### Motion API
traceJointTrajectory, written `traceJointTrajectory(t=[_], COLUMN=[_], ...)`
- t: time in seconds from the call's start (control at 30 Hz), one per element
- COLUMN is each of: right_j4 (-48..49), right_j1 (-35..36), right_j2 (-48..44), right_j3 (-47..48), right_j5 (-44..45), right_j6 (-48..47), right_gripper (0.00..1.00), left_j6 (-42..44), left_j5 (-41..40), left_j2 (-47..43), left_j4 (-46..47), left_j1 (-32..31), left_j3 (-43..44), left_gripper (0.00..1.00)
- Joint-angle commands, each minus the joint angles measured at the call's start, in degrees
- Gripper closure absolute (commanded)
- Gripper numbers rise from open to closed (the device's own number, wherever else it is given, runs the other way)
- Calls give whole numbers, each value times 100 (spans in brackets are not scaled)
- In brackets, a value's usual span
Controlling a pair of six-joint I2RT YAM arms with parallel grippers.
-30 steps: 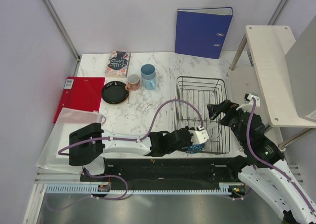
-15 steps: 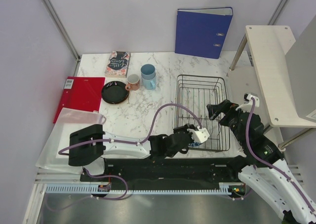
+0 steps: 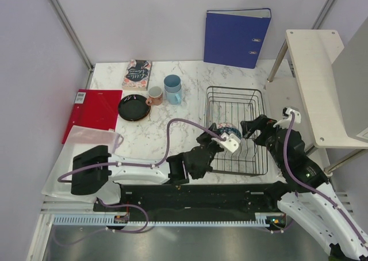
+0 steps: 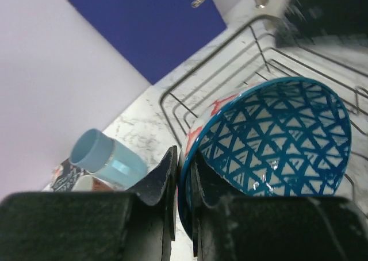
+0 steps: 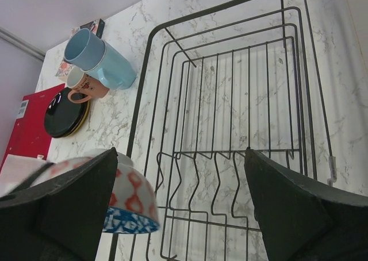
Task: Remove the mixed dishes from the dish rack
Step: Pick up the bowl from the dish rack, then place the bowl at the center of the board.
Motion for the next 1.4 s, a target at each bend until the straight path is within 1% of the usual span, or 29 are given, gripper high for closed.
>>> traceJointTrajectory(t=[0.0,0.03,0.07,0.1,0.13,0.17,0.2,0.23,0.27,0.3,0.37,0.5,0.67,0.8,0.9,1.17,1.37], right_j4=[97,53,9,-18,-96,-140,-193,-281,-334,-369,-387,-361,-413,-431,-387,-589,-967], right_j1=[13,4,22,13,13,22,13,13,13,13,13,13,13,65,223,795,1252], right_j2=[205,301,354,415,547,626,705,863,943,1022,1224,1750,2489,3025,3228,3711,4353], right_j3=[457,596,676,755,921,1001,1098,1264,1335,1397,1555,1828,2285,2618,2759,3067,3164], right_j5=[224,233,242,242,242,234,207,155,111,41,-144,-583,-1312,-1567,-1682,-1639,-1446], right_j6=[-80,-133,-159,-177,-212,-212,-230,-230,-239,-239,-204,-160,-168,-212,-221,-326,-520], right_gripper=[2,2,2,2,2,2,2,2,2,2,2,3,4,6,9,12,19], left_j6=[-1109,-2760,-3664,-4491,-5717,-6077,-6403,-6850,-6985,-7099,-7267,-7276,-7303,-7320,-7294,-7171,-7092], left_j5=[-775,-592,-181,911,1574,2329,3642,4134,4869,5112,5298,5526,5615,5606,5571,5282,5097], left_j2=[-729,-782,-739,-660,-607,-519,-510,-527,-597,-615,-598,-440,-378,-387,-378,-299,-342], left_j4=[-1452,-3638,-4974,-5979,-7364,-7717,-7956,-8167,-8186,-8239,-8466,-8731,-8819,-8837,-8837,-8872,-8951], left_j1=[349,515,1056,1418,1822,2618,2957,3239,3624,3759,3909,3918,3918,3918,3909,3866,3839], left_j3=[1418,1796,2652,3087,3431,3756,3820,3804,3690,3646,3662,3707,3610,3487,3408,3381,3390], left_gripper=[98,98,98,98,98,98,98,98,98,98,98,98,98,98,98,98,98])
